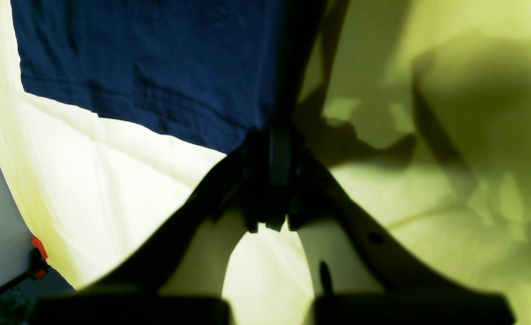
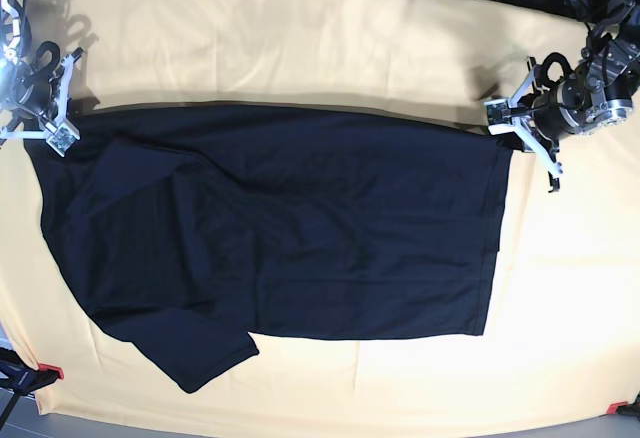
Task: Fold the T-shirt properly
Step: 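Pull the grasped edge away from the hem to straighten the shirt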
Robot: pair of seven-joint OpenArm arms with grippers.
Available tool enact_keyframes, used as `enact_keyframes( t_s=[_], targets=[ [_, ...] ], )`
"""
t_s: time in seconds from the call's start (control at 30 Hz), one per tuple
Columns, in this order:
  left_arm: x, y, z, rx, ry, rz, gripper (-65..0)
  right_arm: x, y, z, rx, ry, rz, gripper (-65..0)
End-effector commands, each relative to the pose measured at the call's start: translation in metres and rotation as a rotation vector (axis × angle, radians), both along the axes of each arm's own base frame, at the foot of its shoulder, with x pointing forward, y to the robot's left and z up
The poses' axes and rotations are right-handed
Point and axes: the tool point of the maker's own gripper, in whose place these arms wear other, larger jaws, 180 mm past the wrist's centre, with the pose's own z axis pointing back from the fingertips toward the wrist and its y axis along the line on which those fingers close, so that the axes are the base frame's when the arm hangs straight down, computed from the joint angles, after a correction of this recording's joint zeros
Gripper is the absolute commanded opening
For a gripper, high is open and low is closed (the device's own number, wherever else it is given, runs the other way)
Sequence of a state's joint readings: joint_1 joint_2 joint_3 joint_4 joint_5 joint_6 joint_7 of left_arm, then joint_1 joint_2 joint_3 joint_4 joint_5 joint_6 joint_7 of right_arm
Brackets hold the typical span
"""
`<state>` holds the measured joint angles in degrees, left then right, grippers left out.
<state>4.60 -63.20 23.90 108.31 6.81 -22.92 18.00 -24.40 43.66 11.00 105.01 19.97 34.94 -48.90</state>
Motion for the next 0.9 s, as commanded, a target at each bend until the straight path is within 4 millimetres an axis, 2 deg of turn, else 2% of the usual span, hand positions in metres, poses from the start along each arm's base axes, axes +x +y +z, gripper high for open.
enact_keyframes(
  t_s=[0.0,0.17,0.3,0.4,0.5,0.57,0.77,0.87],
  targets=[
    [0.010,0.007,0.012,0.021,-0.039,0.001,-65.0,0.009,-0.005,0.011,-0.018,-0.035,0.008,-65.0],
    [0.010,0.008,0.012,0.025,-0.040,0.001,-65.0,0.010,-0.003,0.012,-0.009,-0.046,0.014,-65.0],
    [0.007,0.000,0.017,0.022,-0.042,-0.025,-65.0,0.008,-0.005,0.011,-0.021,-0.032,0.007,-65.0],
    [-0.008,-0.011,0.020,0.011,0.022,-0.077,-65.0,0.003,-0.006,0.008,-0.015,-0.003,-0.008,-65.0],
    [-0.024,-0.016,0.022,0.004,0.092,-0.128,-65.0,-0.005,0.006,0.004,0.056,0.047,-0.005,-65.0],
    [-0.031,-0.015,0.024,0.019,0.119,-0.154,-65.0,-0.011,0.013,0.002,0.088,0.082,0.013,-65.0],
    [-0.035,0.002,0.032,0.065,0.148,-0.155,-65.0,-0.020,0.007,0.002,0.077,0.145,-0.002,-65.0],
    [-0.044,0.005,0.032,0.083,0.195,-0.181,-65.0,-0.024,0.006,0.003,0.079,0.174,-0.006,-65.0]
  ],
)
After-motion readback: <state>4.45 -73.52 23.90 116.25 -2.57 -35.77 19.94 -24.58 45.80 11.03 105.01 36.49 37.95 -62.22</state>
